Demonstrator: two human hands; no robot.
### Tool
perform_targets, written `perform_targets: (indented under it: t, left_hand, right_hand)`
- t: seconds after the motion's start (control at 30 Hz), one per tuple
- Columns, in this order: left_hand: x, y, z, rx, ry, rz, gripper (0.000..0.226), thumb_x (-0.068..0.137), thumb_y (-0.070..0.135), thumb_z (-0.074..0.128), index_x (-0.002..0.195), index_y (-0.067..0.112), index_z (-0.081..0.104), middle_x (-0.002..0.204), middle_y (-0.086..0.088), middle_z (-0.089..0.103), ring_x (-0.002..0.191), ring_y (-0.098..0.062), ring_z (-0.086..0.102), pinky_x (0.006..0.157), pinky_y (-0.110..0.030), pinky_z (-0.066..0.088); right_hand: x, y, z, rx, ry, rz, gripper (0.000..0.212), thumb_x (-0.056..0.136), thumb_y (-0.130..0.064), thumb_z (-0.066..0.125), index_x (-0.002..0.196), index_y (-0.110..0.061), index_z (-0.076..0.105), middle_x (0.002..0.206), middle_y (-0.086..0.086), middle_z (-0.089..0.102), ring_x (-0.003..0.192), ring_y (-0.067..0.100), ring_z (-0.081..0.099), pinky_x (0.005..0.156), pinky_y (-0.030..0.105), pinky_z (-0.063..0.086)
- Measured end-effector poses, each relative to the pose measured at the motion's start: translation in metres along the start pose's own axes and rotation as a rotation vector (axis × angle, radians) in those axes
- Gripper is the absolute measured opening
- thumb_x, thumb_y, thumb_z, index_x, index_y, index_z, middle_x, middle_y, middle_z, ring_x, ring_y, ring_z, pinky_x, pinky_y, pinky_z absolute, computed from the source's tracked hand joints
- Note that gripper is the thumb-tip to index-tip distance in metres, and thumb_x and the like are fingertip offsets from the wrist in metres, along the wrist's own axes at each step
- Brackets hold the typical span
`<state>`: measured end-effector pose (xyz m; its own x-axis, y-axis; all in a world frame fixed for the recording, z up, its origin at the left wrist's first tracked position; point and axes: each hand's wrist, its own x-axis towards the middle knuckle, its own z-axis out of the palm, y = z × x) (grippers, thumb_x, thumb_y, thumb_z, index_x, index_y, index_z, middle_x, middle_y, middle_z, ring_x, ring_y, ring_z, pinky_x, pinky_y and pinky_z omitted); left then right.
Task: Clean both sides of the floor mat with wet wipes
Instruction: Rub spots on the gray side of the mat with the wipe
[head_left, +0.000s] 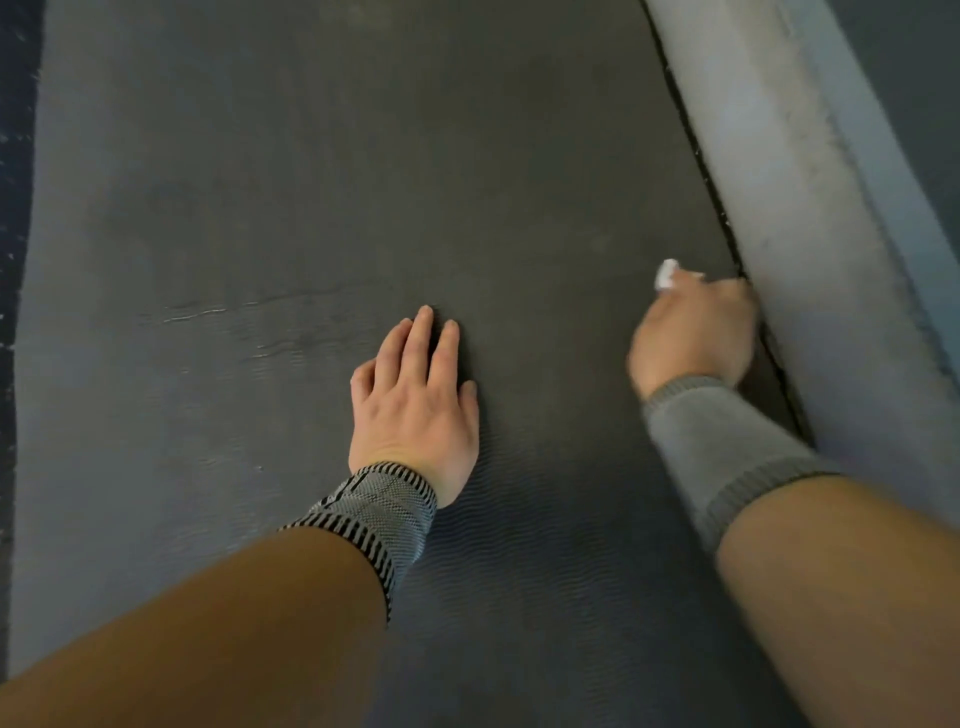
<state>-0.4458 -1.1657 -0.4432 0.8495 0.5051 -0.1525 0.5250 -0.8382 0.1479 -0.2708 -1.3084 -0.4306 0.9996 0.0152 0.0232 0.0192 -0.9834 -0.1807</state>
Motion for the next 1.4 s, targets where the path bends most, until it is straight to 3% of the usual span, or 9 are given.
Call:
perform_targets:
  t: [0.17,0.37,0.53,0.73,0.93,1.0,1.17,1.33,1.4]
  left_hand:
    - [-0.001,0.001,-0.003,-0.008,0.000,0.000,0.062,0.095,0.046,0.021,0.152,0.022,0.019,0.162,0.001,0.011,0.144,-0.017,0.006,0.112,-0.039,0.009]
    - [0.000,0.000,-0.001,0.008,0.009,0.007,0.063,0.093,0.047,0.020,0.152,0.022,0.020,0.161,0.000,0.014,0.144,-0.018,0.008,0.111,-0.039,0.010]
    - [-0.001,0.000,-0.003,0.022,0.017,0.018,0.063,0.094,0.046,0.021,0.152,0.021,0.022,0.161,-0.001,0.015,0.144,-0.018,0.009,0.108,-0.036,0.006]
    - [0.000,0.000,-0.002,0.045,0.022,0.014,0.065,0.092,0.047,0.017,0.151,0.021,0.024,0.160,-0.001,0.018,0.143,-0.020,0.013,0.107,-0.036,0.007]
    - [-0.001,0.001,-0.004,0.025,0.022,0.009,0.062,0.094,0.045,0.021,0.151,0.020,0.024,0.160,-0.001,0.018,0.144,-0.019,0.012,0.108,-0.036,0.008]
    - [-0.001,0.001,-0.004,0.023,0.027,0.010,0.063,0.093,0.046,0.020,0.151,0.020,0.026,0.160,-0.001,0.019,0.143,-0.019,0.013,0.108,-0.036,0.007]
    - [0.000,0.001,-0.002,0.025,0.024,0.010,0.064,0.092,0.046,0.020,0.150,0.020,0.026,0.160,-0.001,0.020,0.143,-0.019,0.014,0.107,-0.035,0.009]
    - [-0.001,0.000,-0.005,0.001,0.013,0.001,0.063,0.094,0.044,0.023,0.151,0.018,0.026,0.160,-0.001,0.020,0.144,-0.018,0.013,0.108,-0.035,0.008]
    - [-0.001,0.002,-0.004,-0.008,0.017,0.006,0.063,0.094,0.045,0.023,0.150,0.016,0.027,0.160,-0.001,0.021,0.143,-0.017,0.013,0.108,-0.034,0.007]
  right_hand:
    - [-0.069,-0.062,0.002,0.144,-0.167,-0.763,0.028,0.088,-0.015,0.054,0.113,-0.021,0.067,0.094,0.012,0.062,0.090,0.032,0.054,0.069,0.036,0.044]
    - [0.013,-0.004,-0.003,0.007,0.000,-0.003,0.027,0.095,-0.020,0.041,0.107,-0.010,0.063,0.105,0.018,0.062,0.098,0.036,0.055,0.077,0.037,0.040]
    - [-0.058,-0.073,0.002,0.219,-0.200,-0.723,0.023,0.092,-0.018,0.051,0.107,-0.018,0.068,0.097,0.011,0.059,0.092,0.031,0.053,0.072,0.037,0.043]
    - [0.030,-0.002,0.003,-0.119,-0.056,0.021,0.031,0.095,-0.017,0.039,0.118,-0.012,0.059,0.111,0.016,0.058,0.106,0.033,0.051,0.082,0.034,0.039]
    - [-0.046,-0.085,0.011,0.183,-0.284,-0.670,0.034,0.098,-0.036,0.036,0.122,-0.031,0.060,0.111,0.001,0.055,0.106,0.021,0.047,0.082,0.030,0.037]
    - [-0.016,-0.058,0.010,0.037,-0.163,-0.597,0.036,0.096,-0.031,0.039,0.125,-0.027,0.059,0.111,0.009,0.055,0.106,0.030,0.049,0.081,0.035,0.042]
    - [0.040,-0.013,0.005,-0.103,-0.053,0.023,0.036,0.093,-0.017,0.038,0.123,-0.012,0.058,0.110,0.015,0.058,0.107,0.033,0.051,0.085,0.035,0.038]
    - [-0.055,-0.095,0.014,0.208,-0.230,-0.644,0.031,0.097,-0.029,0.041,0.118,-0.026,0.063,0.103,0.003,0.060,0.099,0.023,0.051,0.079,0.031,0.040]
    - [-0.039,-0.081,0.015,0.166,-0.206,-0.656,0.033,0.095,-0.028,0.043,0.122,-0.031,0.062,0.103,0.005,0.057,0.098,0.027,0.048,0.079,0.033,0.039]
